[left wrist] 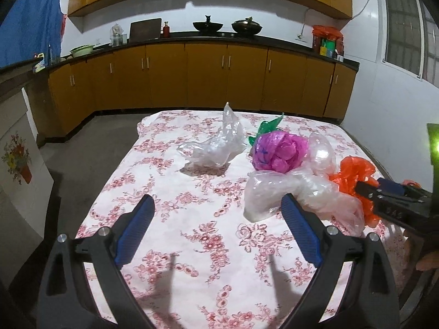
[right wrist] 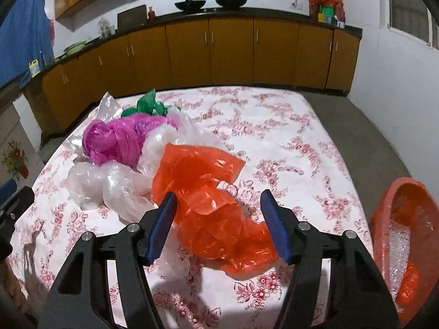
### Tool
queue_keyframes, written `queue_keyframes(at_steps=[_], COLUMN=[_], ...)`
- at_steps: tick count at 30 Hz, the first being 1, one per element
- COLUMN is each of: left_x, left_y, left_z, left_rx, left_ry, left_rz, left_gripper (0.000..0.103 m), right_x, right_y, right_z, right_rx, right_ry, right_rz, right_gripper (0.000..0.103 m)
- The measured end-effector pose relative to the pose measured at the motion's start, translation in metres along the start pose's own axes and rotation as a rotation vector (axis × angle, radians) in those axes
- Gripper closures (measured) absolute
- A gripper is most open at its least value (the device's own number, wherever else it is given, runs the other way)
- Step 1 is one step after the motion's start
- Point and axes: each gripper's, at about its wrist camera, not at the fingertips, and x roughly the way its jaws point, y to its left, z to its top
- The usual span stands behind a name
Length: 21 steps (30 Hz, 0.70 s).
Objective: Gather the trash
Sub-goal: 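Move both open tools back toward the remaining bags on the table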
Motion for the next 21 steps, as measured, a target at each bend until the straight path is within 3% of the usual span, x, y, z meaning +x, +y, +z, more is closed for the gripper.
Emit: queue_keyframes(at_steps=[5,9,12,21], left_x=[0.004,0.004,0.006,0.023], left_y=[-0.009,-0.018,-0.026,-0.065], left_z=[0.001,0.002,0.004,0.011], left_rx=[0.006,0.013,0.012,-0.004], left_ry=[0.007,0.010,0.017,0.069], left_rz=[-0.023,-0.039,-0.064,-0.156], left_gripper=[0.011,0.011,0.011,0.012], right_x=[0.006,0.008,0.001,-0.037], right_y=[0.006,0.011,0.009,-0.028], right_z=[-0.005,-0.008,-0.009,-0.023], right_rx=[-0.024,-0.056,-0.055,0.014], right_ry=[0.029,0.040,0.027,-0.035], right_rz=[0.026,0.036,0.036,-0.029], right_gripper=[0.041,0.059,0.066,0.067])
